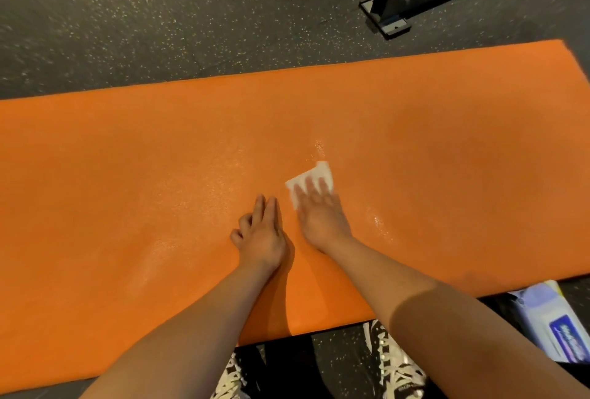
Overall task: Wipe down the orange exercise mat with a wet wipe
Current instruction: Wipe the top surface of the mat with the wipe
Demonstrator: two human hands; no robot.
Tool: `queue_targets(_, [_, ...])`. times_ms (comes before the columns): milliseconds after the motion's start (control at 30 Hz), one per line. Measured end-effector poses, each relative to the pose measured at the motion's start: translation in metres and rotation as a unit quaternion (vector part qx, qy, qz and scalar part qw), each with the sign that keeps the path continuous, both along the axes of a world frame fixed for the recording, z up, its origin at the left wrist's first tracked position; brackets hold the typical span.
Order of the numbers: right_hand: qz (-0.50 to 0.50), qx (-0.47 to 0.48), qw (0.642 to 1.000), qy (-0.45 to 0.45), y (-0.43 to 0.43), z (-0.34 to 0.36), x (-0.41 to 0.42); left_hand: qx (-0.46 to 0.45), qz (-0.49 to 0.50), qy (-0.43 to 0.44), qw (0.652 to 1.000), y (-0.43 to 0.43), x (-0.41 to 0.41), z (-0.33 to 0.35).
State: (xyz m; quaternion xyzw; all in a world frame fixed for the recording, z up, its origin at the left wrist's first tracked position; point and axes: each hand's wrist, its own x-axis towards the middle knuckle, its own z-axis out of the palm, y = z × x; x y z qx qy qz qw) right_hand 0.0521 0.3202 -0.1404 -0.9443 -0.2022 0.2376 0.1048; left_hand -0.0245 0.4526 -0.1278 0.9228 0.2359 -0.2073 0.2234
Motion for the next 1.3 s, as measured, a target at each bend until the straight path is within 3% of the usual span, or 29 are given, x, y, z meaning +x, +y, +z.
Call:
queue_targets(67, [-0.086, -0.011, 0.996, 0.009, 0.003, 0.002, 0.008, 0.016, -0.011, 0.011, 1.000, 0.002, 0.004, -0.001])
queue_targets(100, [-0.084, -0.004, 0.996, 0.012, 0.010, 0.004, 0.008, 0.021, -0.014, 0.005, 1.000, 0.003, 0.007, -0.002])
queue_targets(233, [0.096, 0.060, 0.993, 0.025, 0.029, 0.002, 0.004, 0.034, -0.017, -0.047, 0.998, 0.004, 0.025, -0.003])
queue_targets(300, [0.132, 0.062, 0.989, 0.031, 0.022, -0.001, 0.022, 0.020, -0.015, -0.044, 0.999, 0.009, 0.030, -0.004])
queue_targets(400, [0.014, 0.004, 1.000, -0.006, 0.010, -0.003, 0.050, 0.022, -0.027, -0.033, 0.999, 0.011, 0.027, -0.009])
queue_targets(500, [-0.102, 0.016, 0.995, -0.012, 0.018, 0.001, 0.053, 0.013, -0.003, -0.032, 0.999, 0.006, 0.029, -0.011])
queue_targets(700, [0.059, 0.080, 0.995, 0.021, 0.027, 0.008, 0.017, 0.015, -0.015, -0.038, 0.999, 0.002, 0.021, -0.014])
queue_targets(900, [-0.119, 0.005, 0.993, 0.008, -0.007, 0.011, 0.018, 0.036, -0.050, -0.017, 0.998, 0.006, 0.020, -0.008])
queue_targets(1100, [0.055, 0.075, 0.995, 0.039, 0.001, 0.006, -0.016, 0.028, -0.061, -0.002, 0.998, -0.006, 0.018, -0.002])
queue_targets(1233, [-0.087, 0.004, 0.996, -0.008, -0.016, 0.004, 0.003, 0.047, -0.073, 0.002, 0.996, -0.002, 0.015, -0.003])
queue_targets(1300, [-0.089, 0.010, 0.996, -0.001, -0.007, 0.004, 0.001, 0.050, -0.071, 0.004, 0.996, -0.004, 0.018, -0.004])
